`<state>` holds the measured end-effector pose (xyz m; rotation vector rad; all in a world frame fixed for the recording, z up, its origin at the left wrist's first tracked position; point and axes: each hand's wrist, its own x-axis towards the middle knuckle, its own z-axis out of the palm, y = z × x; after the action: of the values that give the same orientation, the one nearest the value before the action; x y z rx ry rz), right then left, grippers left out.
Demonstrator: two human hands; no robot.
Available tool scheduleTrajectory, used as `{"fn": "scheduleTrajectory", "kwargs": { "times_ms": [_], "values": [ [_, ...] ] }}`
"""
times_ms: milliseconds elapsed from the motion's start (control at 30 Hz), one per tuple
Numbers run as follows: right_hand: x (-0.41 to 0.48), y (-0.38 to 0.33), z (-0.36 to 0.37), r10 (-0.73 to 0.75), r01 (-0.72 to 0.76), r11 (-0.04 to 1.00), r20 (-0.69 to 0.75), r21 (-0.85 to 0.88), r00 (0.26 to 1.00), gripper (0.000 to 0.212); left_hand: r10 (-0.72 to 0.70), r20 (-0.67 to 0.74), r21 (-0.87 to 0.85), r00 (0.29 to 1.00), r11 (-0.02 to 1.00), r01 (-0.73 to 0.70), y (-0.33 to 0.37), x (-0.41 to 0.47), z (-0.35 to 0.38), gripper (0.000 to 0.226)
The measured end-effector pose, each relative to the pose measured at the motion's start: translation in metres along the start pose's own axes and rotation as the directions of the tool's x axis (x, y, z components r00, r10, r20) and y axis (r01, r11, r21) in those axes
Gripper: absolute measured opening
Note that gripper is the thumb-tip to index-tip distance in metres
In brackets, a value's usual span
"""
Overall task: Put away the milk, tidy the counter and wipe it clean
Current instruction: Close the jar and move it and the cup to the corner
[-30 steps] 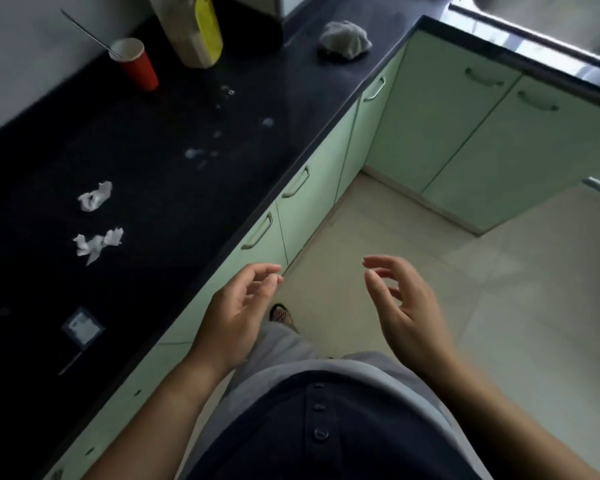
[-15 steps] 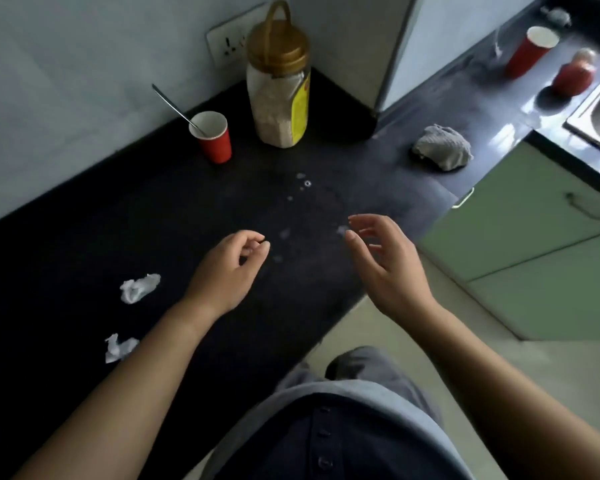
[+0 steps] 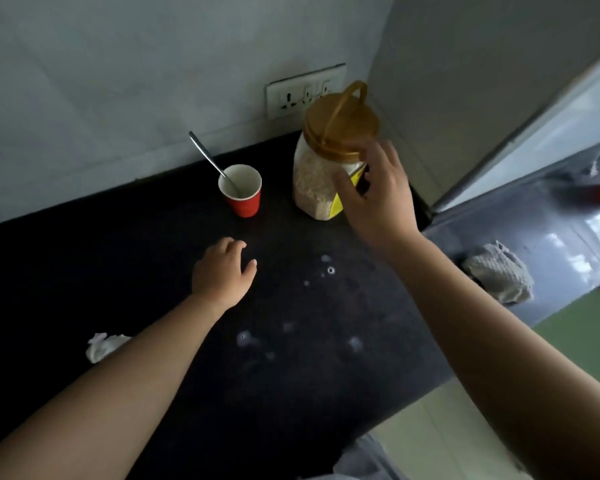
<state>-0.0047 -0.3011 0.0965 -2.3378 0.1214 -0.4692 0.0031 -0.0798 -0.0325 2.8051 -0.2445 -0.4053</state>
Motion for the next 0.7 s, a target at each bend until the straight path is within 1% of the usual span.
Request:
{"fn": "scheduleTrajectory", "kwargs": {
  "times_ms": [67,133,267,400,533,700],
  "values": [
    [0.030,0.004,0.003,-0.043,0.043,0.999,-0.026,-0.010,0.999,0.037,-0.012,-0.013,0.069,1.000,0.998,0.013,-0.004,0.007,0.008,0.054],
    [0.056,0.009,0.006,-0.085,0.085,0.996,-0.012,-0.039,0.996,0.040,-0.038,0.003,0.119,0.999,0.992,0.038,-0.010,0.010,0.016,0.059],
    [0.095,0.026,0.011,-0.176,0.185,0.975,0.086,-0.123,0.981,0.045,-0.019,-0.013,0.138,1.000,0.990,0.020,-0.018,0.011,0.029,0.061],
    [0.109,0.039,0.017,-0.319,0.323,0.931,0.055,-0.168,0.946,0.045,-0.039,-0.007,0.135,0.999,0.990,0.040,-0.018,0.010,0.033,0.062],
    [0.118,0.042,0.017,-0.302,0.307,0.950,0.082,-0.055,0.950,0.044,-0.048,-0.005,0.115,0.999,0.992,0.048,-0.017,0.009,0.033,0.058],
    [0.123,0.034,0.024,-0.316,0.319,0.946,0.059,-0.059,0.947,0.043,-0.044,0.016,0.117,0.999,0.992,0.042,-0.017,0.009,0.031,0.064]
  ]
}}
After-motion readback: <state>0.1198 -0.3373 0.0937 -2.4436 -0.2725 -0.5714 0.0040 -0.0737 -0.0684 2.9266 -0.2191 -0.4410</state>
